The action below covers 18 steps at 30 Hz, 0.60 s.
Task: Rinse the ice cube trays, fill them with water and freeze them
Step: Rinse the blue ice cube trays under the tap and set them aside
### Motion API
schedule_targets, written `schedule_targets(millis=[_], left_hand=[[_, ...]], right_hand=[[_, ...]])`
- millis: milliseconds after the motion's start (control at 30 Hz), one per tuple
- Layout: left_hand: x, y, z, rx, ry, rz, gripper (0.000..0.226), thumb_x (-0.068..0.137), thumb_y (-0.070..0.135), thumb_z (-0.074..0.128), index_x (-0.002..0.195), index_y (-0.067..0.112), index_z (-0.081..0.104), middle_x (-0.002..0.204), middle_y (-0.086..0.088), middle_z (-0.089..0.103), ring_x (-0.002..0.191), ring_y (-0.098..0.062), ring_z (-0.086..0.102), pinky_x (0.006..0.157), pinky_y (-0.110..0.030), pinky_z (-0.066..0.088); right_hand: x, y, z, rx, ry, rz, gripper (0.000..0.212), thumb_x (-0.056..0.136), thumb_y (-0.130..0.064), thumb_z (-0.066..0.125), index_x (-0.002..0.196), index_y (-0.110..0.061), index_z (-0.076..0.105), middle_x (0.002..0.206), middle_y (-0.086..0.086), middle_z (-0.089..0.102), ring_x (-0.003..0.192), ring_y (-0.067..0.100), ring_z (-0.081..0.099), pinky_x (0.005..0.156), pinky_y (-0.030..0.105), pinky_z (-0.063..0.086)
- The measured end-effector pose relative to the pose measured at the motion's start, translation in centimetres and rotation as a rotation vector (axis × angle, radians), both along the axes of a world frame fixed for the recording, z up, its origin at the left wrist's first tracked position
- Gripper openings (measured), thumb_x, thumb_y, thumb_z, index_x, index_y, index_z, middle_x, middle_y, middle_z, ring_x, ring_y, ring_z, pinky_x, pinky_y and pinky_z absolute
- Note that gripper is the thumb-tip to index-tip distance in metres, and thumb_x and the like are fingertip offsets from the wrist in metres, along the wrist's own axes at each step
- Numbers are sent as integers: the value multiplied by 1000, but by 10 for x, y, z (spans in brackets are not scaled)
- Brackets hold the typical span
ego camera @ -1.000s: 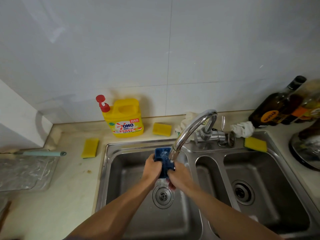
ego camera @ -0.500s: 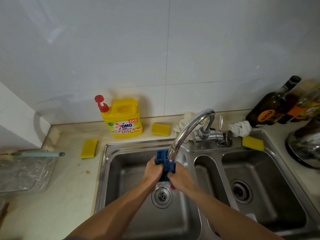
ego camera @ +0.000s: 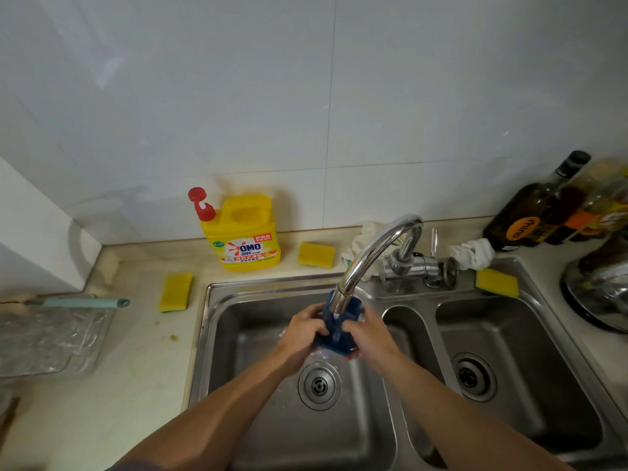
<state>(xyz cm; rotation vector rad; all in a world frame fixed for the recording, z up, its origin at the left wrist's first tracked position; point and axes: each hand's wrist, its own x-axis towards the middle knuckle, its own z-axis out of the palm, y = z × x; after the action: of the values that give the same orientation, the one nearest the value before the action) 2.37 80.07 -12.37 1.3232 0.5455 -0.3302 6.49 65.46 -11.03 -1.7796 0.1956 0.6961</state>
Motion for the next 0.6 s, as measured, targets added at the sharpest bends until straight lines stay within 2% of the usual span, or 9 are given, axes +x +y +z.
schedule_targets(millis=[100, 167, 233, 300, 367, 433, 500, 600], left_hand=[[-3, -6, 1, 137, -47, -98, 54, 80, -16, 45, 123, 15, 57, 114, -10, 68, 105, -22, 68, 83, -34, 61], [-5, -11, -3, 181, -43, -105, 49, 84, -16, 46, 115, 19, 58, 110, -9, 71, 98, -20, 73, 80, -35, 63], [-6, -12, -6, 175, -38, -128, 38, 93, -9, 50, 114, 21, 59, 105, -6, 75, 95, -21, 75, 77, -37, 64], [-5, -7, -9, 272, -32, -124, 27, 95, -1, 53, 113, 18, 60, 102, -8, 74, 95, -25, 74, 81, -44, 63], [-2, 1, -11, 379, -4, -91, 25, 92, -3, 53, 108, 14, 61, 100, -12, 71, 95, -28, 70, 86, -48, 60], [0, 9, -10, 405, 24, -67, 28, 91, -4, 51, 100, 18, 66, 94, -6, 72, 89, -21, 69, 78, -38, 60], [2, 17, -7, 425, 45, -53, 38, 90, -4, 49, 91, 25, 72, 86, 2, 73, 81, -11, 67, 66, -24, 53], [3, 26, -3, 463, 12, -100, 45, 84, -8, 48, 87, 28, 76, 73, 11, 73, 72, -4, 65, 60, -13, 47]], right_hand=[[7, 1, -2, -158, -174, 75, 26, 86, -8, 61, 105, -25, 64, 102, 3, 72, 92, 21, 71, 69, 40, 63], [9, 3, -3, -260, -234, 105, 26, 86, -11, 63, 107, -25, 59, 100, -1, 69, 93, 17, 67, 80, 40, 60], [7, 4, -5, -308, -258, 138, 31, 85, -17, 65, 110, -29, 51, 100, -6, 66, 91, 13, 65, 84, 42, 59], [5, 5, -5, -255, -197, 161, 35, 82, -21, 66, 110, -30, 48, 99, -5, 67, 89, 14, 67, 79, 45, 62], [7, 5, -4, -172, -96, 153, 33, 83, -26, 69, 111, -26, 52, 100, 2, 70, 87, 21, 73, 69, 45, 65], [14, 2, -1, -90, 16, 115, 32, 89, -24, 70, 117, -14, 58, 104, 10, 71, 86, 28, 75, 67, 46, 65], [19, -2, 5, -34, 76, 78, 28, 94, -10, 64, 121, -7, 59, 103, 16, 71, 82, 31, 74, 64, 42, 64], [20, -6, 8, -125, -8, 191, 30, 91, 1, 57, 118, -11, 60, 98, 19, 71, 68, 29, 72, 59, 36, 61]])
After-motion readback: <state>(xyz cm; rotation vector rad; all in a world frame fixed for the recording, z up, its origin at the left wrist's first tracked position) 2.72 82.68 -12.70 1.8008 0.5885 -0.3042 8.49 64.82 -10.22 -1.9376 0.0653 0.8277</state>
